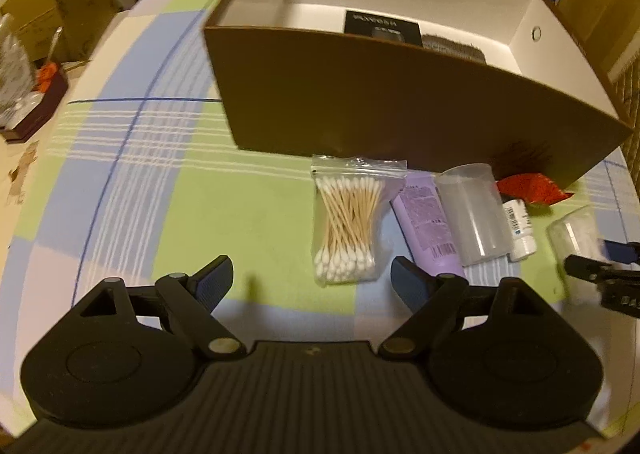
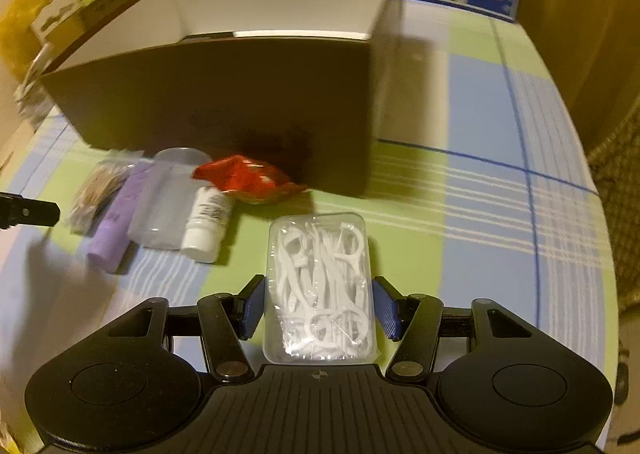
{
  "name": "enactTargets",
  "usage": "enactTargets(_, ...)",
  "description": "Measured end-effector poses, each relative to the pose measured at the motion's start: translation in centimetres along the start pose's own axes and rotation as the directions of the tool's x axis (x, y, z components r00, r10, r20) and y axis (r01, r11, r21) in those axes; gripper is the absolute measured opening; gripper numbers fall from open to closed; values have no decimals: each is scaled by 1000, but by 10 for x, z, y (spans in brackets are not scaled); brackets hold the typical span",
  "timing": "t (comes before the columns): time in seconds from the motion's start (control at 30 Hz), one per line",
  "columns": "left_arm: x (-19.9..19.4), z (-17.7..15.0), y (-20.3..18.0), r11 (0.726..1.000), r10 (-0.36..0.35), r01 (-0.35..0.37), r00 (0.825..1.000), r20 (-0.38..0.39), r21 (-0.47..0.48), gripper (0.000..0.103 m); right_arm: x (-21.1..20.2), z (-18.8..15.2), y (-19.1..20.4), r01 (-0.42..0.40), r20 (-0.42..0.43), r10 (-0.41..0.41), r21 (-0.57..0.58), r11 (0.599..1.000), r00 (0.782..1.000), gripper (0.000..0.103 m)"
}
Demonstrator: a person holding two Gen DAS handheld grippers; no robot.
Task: Organize objects
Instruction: 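Grasp the clear floss pick box with the right gripper while the left gripper grasps the cotton swab bag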
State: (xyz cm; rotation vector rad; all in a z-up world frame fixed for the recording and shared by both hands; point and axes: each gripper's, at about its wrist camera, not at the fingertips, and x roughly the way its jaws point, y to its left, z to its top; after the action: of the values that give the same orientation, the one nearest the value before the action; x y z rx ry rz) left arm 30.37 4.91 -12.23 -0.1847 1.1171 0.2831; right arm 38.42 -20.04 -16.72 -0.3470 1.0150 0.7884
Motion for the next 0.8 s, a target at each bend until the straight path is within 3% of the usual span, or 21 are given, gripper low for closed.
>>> enactTargets(0.17, 17, 13, -6, 997, -28, 28, 1000, 9, 68, 82, -5, -3, -9, 35, -1, -35, 74, 997, 999, 54)
enactTargets(0.4, 43, 29, -8, 991, -60, 60, 998, -5, 117, 66, -11, -5, -10, 74, -3, -74, 139, 988, 997, 54)
enactTargets(0.63, 54, 32, -15, 980, -51, 48, 999, 11, 191, 59, -17, -8, -12, 98, 8, -101, 176, 979, 995, 54)
enactTargets(0.7, 53, 31, -15, 980, -57, 52, 998, 23, 194, 43, -17, -6, -12, 102, 13, -106, 179, 979, 994, 54)
enactTargets(0.8, 49, 27, -15, 977, -67, 60, 997, 25, 205, 29, -16, -4, -11, 110, 13, -114, 176, 978, 993, 54)
